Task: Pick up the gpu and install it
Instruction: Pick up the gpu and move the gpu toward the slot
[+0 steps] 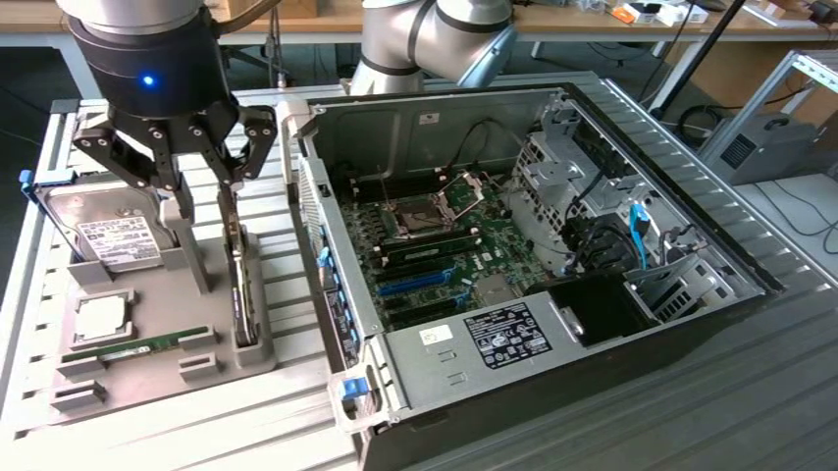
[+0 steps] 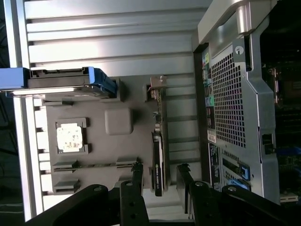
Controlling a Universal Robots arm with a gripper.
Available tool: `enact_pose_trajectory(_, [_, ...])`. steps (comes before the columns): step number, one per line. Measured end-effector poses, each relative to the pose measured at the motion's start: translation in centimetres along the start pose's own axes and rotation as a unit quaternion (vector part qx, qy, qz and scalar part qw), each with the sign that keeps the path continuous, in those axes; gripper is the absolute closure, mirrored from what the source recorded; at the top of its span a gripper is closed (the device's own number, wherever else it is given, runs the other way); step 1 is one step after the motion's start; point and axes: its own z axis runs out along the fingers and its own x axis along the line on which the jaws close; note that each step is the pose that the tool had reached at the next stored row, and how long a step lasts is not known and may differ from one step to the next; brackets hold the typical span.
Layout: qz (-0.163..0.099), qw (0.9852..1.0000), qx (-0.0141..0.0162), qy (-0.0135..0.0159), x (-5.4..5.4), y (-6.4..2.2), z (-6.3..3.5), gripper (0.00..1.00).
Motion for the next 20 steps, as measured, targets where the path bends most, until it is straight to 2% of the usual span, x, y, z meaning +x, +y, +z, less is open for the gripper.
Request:
enact_pose_trajectory(8, [0.0,1.0,0.0,0.0,0.01,-0.02,0.56,0.58])
enact_pose_trajectory(20, [0.0,1.0,0.0,0.0,0.01,-0.03,0.58,0.58])
